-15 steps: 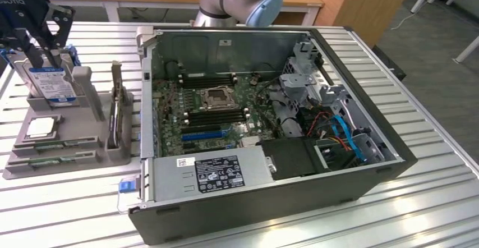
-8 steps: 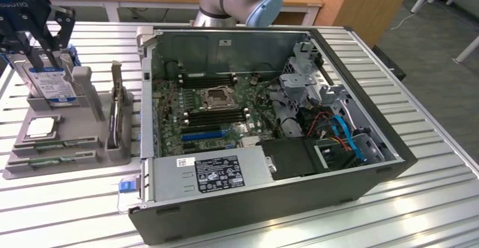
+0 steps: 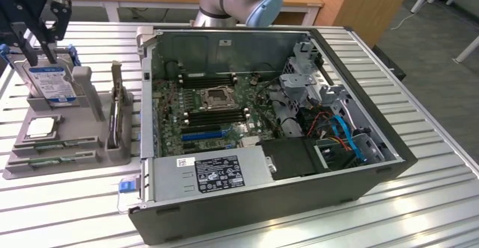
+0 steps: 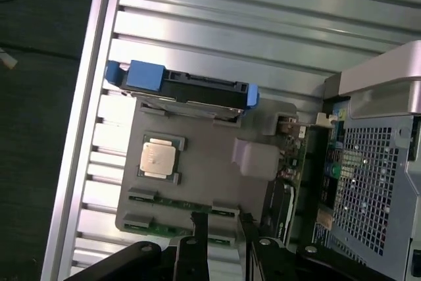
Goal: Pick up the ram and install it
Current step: 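Pick up the ram and move it above insertion slot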
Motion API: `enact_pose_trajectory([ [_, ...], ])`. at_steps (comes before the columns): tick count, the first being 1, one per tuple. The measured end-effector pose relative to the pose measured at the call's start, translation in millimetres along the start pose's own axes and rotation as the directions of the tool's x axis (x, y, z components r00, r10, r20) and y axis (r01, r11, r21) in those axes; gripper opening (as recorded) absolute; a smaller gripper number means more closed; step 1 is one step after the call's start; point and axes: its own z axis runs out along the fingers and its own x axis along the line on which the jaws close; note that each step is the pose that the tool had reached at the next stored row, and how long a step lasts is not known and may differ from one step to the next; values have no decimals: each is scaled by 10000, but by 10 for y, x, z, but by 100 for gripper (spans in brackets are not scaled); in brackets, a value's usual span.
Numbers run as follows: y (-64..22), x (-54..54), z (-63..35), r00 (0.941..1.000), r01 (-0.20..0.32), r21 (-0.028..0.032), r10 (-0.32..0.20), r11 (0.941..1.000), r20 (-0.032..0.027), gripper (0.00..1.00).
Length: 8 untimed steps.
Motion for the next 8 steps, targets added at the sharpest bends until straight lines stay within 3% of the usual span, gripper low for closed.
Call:
enact_pose_trajectory([
  [3, 1, 0, -20, 9998, 53, -43, -54, 10000, -173, 32],
  [8, 1, 0, -21, 9998, 55, -42, -56, 10000, -183, 32],
])
